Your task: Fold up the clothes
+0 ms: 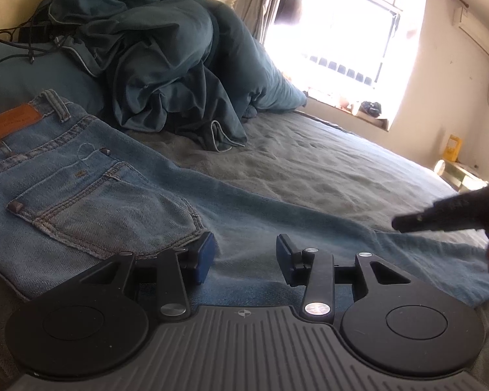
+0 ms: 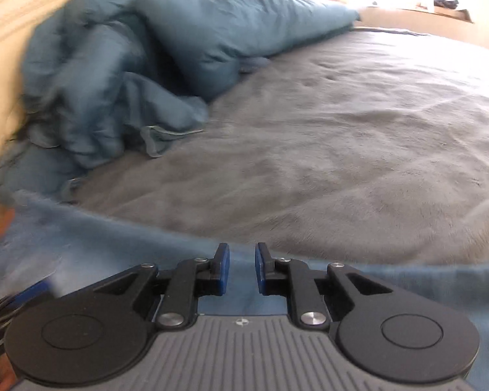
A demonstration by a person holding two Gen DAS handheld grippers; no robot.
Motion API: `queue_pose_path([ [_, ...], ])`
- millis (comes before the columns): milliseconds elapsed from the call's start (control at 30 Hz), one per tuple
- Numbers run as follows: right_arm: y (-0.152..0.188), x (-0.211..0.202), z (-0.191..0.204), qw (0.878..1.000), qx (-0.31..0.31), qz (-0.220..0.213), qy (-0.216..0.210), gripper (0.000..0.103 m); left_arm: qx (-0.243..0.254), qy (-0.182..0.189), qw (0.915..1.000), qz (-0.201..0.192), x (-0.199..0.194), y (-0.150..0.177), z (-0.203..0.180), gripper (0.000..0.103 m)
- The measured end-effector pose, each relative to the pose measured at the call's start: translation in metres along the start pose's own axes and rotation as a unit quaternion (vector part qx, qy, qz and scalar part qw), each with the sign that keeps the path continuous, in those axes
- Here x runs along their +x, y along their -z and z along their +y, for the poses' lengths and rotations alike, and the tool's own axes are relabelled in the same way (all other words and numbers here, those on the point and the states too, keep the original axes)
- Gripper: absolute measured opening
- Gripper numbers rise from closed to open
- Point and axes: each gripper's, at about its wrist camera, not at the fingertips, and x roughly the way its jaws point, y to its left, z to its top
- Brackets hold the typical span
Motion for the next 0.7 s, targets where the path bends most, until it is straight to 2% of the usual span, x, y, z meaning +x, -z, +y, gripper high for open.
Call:
queue_pose_path([
  [67, 0.004, 0.012, 0.005, 0.999, -0.02, 0.043, -0.006, 0.018, 0.006, -0.005, 1.0, 0.001, 0.0, 0.0, -0.002, 0.042],
  [100, 0.005, 0.027, 0.007, 0.998, -0.027, 0.061, 0.012, 0.016, 0.01, -0.008, 0.9999, 0.001, 0.0, 0.0, -0.004, 0.042],
  [267, -0.013, 0.051, -0.005, 0.999, 0.015, 0.03, 0.031, 0.012, 0.013, -0.015, 0.9998, 0.001, -0.003, -0.002, -0.007, 0.043],
  [333, -0.015, 0.039, -0.009, 0.999, 0.021, -0.003, 0.039, 0.016, 0.012, -0.018, 0.9998, 0.001, -0.003, -0.003, -0.007, 0.043],
  [367, -0.011, 0.026, -0.012, 0.999, 0.03, -0.015, 0.029, 0.019, 0.012, -0.019, 0.9997, 0.001, -0.003, -0.003, -0.008, 0.043],
  [500, 0.021, -0.029, -0.019, 0.998, 0.04, -0.046, -0.031, 0.019, 0.023, -0.017, 0.9996, -0.002, -0.005, -0.004, -0.012, 0.045],
  [567, 0.04, -0.045, -0.024, 0.997, 0.03, -0.037, -0.058, 0.019, 0.03, -0.016, 0.9994, 0.001, -0.004, -0.004, -0.014, 0.046],
  [633, 0.057, -0.049, -0.042, 0.998, 0.033, -0.024, -0.05, 0.019, 0.038, -0.024, 0.999, 0.007, -0.001, -0.002, -0.016, 0.046],
  [700, 0.069, -0.054, -0.078, 0.997, 0.059, -0.046, -0.015, 0.018, 0.043, -0.03, 0.9986, 0.011, 0.002, -0.001, -0.016, 0.046],
])
